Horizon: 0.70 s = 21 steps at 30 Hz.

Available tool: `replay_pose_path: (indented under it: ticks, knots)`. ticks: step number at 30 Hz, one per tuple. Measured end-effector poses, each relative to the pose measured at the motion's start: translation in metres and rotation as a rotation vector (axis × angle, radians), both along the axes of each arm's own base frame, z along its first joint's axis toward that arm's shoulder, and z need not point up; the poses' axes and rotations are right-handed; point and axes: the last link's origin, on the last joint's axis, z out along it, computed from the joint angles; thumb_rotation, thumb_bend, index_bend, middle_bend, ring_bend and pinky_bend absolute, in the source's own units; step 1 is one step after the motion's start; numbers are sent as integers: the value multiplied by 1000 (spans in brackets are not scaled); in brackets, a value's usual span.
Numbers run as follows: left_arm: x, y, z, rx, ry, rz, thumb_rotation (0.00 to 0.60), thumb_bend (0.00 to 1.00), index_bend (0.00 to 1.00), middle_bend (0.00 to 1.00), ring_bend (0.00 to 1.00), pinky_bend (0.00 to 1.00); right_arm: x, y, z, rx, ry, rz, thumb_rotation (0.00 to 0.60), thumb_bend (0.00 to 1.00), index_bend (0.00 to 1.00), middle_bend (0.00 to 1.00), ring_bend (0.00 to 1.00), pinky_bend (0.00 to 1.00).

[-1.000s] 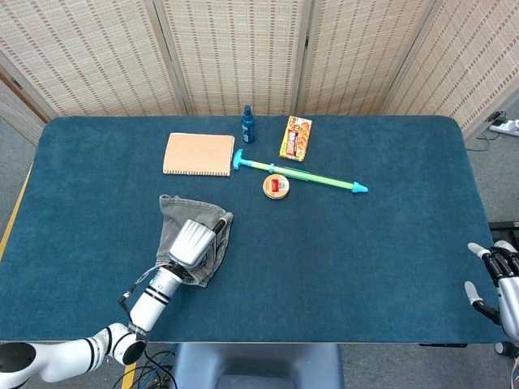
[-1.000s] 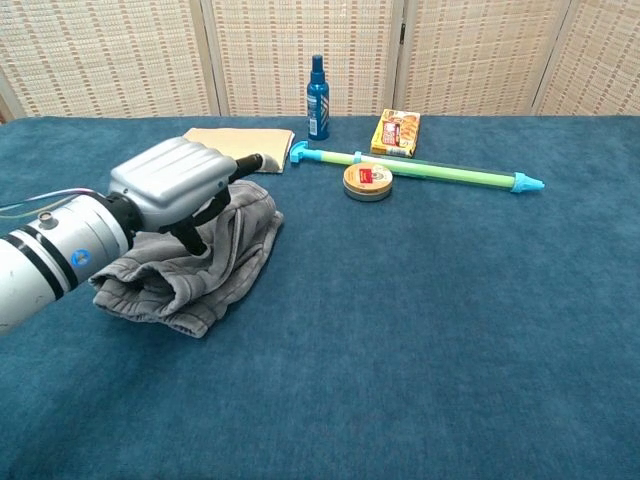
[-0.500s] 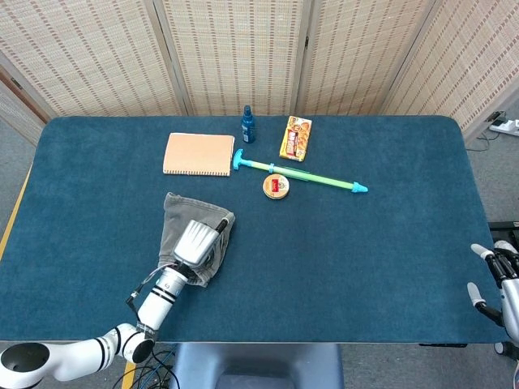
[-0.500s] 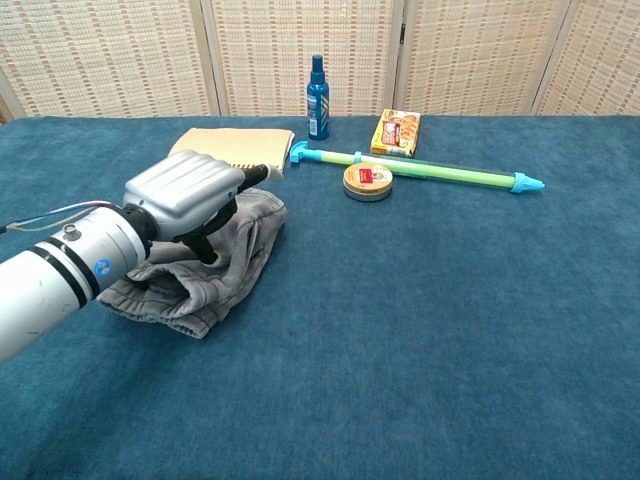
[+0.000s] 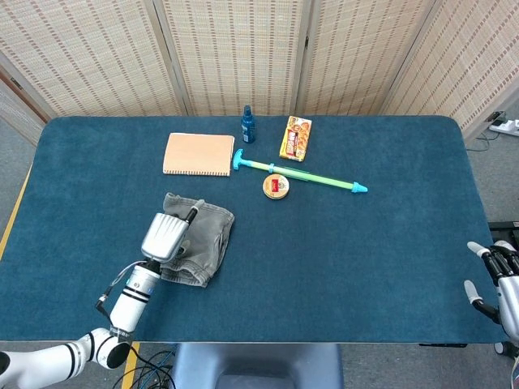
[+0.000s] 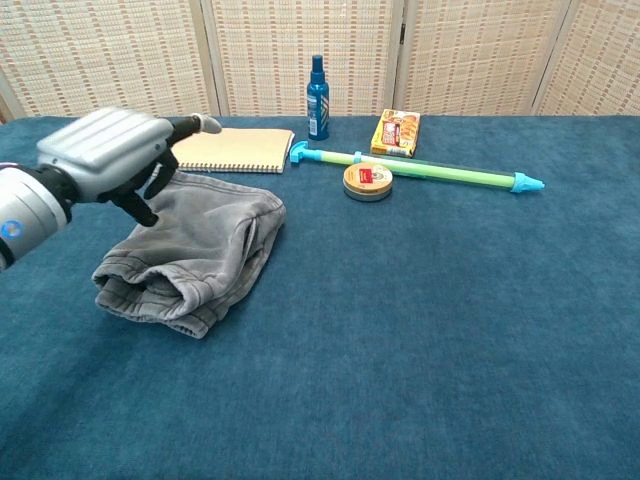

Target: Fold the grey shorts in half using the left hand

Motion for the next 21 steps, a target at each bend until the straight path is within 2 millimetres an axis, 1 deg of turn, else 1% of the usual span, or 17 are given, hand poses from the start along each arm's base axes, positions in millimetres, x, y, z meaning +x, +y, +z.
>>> replay_pose_path:
  ticks: [5, 10, 14, 17, 21]
  knots:
    - [-27, -3, 29, 39, -10, 96, 600, 211, 128, 659, 570, 795, 0, -4, -2, 24, 6, 4, 600, 354, 198, 298, 251, 232]
    - [-55, -10, 56, 99, -42, 166, 600, 211, 145, 629, 521, 740, 2, -9, -7, 54, 3, 22, 600, 355, 198, 298, 251, 231]
    - [-80, -20, 78, 136, -69, 227, 600, 211, 162, 604, 481, 695, 3, -15, -11, 89, 5, 37, 600, 355, 198, 298, 251, 231]
    - [-94, -30, 91, 139, -89, 270, 600, 211, 166, 567, 446, 647, 5, -19, -15, 114, 2, 53, 600, 355, 198, 298, 251, 231]
    - [-110, -45, 105, 144, -99, 314, 600, 211, 172, 532, 427, 612, 6, -24, -19, 142, 4, 61, 600, 355, 198, 298, 251, 232]
